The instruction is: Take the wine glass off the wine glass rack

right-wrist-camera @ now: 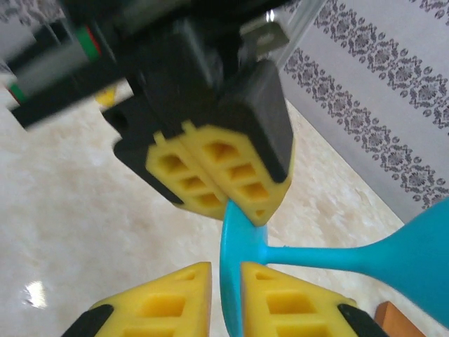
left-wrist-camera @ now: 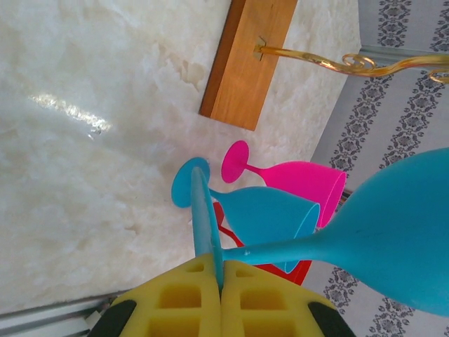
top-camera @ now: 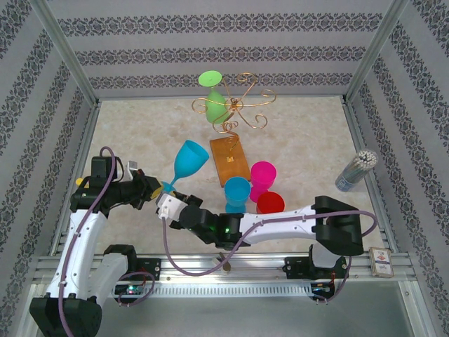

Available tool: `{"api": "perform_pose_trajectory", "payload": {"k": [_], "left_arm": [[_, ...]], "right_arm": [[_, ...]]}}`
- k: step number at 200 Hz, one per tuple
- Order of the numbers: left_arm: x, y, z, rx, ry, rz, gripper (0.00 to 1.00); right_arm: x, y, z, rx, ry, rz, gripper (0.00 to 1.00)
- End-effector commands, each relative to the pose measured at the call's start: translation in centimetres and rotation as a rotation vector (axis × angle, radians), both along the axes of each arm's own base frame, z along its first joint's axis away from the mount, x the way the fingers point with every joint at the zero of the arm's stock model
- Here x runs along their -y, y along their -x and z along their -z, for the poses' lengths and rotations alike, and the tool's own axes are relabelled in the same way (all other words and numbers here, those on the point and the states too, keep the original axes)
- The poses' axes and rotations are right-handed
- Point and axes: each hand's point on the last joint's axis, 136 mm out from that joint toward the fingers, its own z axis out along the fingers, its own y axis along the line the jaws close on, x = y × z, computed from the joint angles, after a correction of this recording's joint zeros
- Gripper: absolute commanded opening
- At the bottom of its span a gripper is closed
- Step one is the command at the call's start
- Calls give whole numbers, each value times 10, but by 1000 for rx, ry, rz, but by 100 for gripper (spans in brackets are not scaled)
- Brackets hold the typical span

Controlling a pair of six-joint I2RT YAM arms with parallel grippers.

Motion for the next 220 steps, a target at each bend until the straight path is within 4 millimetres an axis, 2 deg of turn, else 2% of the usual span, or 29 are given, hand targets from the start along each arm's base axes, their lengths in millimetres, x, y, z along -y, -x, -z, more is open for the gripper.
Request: {"api": "perform_pose_trajectory", "payload": {"k": [1, 50, 96, 119, 132, 168, 181, 220], "left_arm": [[-1, -12, -10, 92, -5, -1, 0], [0, -22, -18, 175, 30, -16, 0], [0, -27, -23, 246, 29, -14, 0], [1, -27, -24, 279, 31, -15, 0], [1, -27, -24, 299, 33, -14, 0], [2, -28, -26, 351, 52, -17, 0], [2, -27, -24, 354, 51, -18, 0], [3, -27, -19, 380, 67, -21, 0]], "right_arm": [[3, 9, -36, -71, -124, -24, 20], [20, 19, -58, -251, -185, -74, 22], [38, 31, -104, -491, -278, -172, 22], [46, 30, -126, -619, -305, -213, 23], [50, 29, -136, -678, -322, -232, 30], [53, 22, -158, -770, -361, -301, 39], [55, 19, -165, -786, -368, -321, 45], [69, -4, -177, -824, -400, -313, 56]]}}
